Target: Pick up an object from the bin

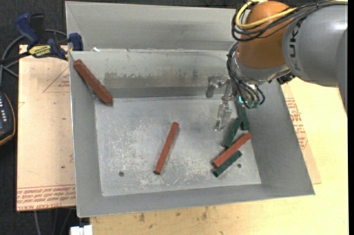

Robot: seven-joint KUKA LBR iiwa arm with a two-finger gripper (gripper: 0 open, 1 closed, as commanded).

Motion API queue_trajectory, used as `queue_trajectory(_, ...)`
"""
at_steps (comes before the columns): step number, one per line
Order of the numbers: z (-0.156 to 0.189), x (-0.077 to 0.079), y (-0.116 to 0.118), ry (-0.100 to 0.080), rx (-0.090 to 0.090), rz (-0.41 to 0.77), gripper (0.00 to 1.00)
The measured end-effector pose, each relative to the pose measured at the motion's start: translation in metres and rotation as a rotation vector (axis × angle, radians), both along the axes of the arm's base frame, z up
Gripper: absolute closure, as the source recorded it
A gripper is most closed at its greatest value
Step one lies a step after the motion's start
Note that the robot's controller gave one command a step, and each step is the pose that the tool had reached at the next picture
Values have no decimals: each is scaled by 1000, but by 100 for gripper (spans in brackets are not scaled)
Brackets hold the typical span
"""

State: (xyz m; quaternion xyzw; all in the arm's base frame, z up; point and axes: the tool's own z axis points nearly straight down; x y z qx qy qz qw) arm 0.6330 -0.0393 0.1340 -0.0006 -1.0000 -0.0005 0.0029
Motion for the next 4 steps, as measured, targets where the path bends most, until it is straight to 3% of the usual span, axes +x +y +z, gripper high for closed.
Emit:
queue_trajectory(1,-65,-65,-44,-5,2,366,0)
queue_trajectory(2,-33,-73,-45,-10,0,501,0)
queue_trajectory(3,-34,-53,-50,-11,0,627,0)
queue_trajectory(4,-65,-33,-58,-9,2,764,0)
